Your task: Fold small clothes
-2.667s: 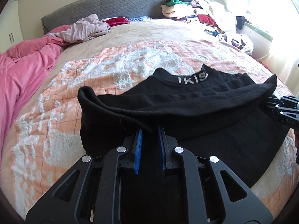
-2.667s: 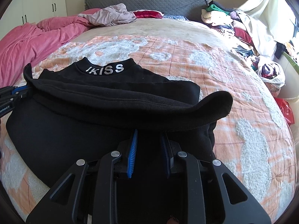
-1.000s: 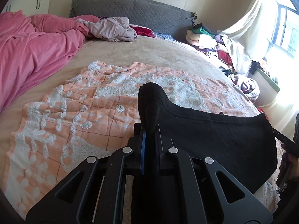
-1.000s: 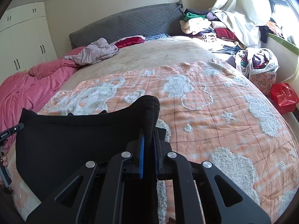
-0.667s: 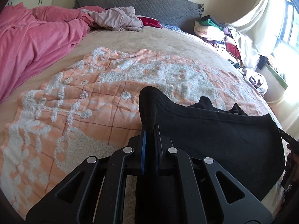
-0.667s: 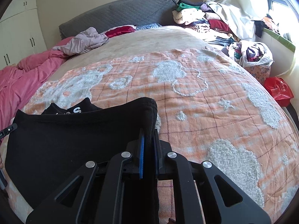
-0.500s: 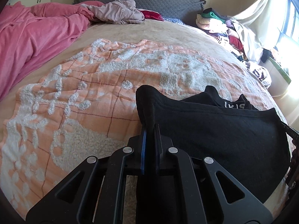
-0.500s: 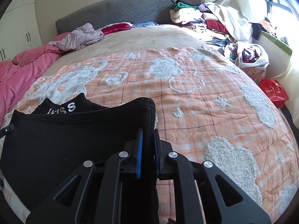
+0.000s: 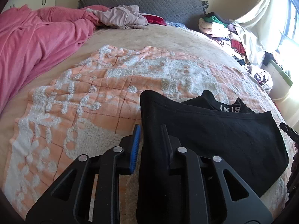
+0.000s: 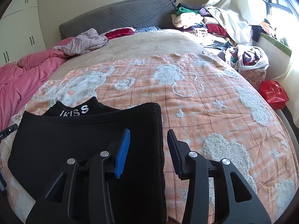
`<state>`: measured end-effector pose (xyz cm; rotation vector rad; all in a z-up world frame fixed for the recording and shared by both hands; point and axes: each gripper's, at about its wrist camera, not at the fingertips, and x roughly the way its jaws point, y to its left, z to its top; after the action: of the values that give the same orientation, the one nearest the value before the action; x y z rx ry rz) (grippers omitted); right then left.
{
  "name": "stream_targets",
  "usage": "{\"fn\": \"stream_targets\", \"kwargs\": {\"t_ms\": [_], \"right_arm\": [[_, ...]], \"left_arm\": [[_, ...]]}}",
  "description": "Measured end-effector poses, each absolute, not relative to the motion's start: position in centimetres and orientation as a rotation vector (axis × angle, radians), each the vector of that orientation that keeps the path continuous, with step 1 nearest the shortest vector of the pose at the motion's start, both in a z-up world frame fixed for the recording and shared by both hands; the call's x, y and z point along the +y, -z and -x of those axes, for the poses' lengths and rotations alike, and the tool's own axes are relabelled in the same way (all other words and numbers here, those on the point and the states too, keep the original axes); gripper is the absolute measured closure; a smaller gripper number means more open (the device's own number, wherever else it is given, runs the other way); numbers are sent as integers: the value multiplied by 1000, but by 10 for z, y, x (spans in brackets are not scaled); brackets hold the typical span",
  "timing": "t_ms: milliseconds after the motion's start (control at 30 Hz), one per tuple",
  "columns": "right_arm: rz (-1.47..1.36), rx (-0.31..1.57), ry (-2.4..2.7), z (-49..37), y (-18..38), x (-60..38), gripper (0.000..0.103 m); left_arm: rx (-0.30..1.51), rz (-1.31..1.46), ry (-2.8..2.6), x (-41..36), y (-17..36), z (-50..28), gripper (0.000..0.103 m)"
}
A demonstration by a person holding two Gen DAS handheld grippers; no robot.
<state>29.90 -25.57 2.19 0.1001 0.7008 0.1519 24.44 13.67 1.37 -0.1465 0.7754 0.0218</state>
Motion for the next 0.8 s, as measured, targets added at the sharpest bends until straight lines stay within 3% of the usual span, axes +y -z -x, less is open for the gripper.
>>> {"fn": "stream_targets", "kwargs": {"t_ms": [133,200,600,800], "right_arm": [[-98,684,-176,-288,-29,-253,61],[-94,678,-187,-283,-32,-251,57],[-30,653,-299,-243,-46,-219,40],[14,679,-331,-233,-39,-205,39]], "left_arm": [[759,117,7,123,-22,-233,80],[757,108,35,116,-26,-227,72],[806,88,145,83,-22,-207,59],[836,41,152,69,-11,-197,56]]}}
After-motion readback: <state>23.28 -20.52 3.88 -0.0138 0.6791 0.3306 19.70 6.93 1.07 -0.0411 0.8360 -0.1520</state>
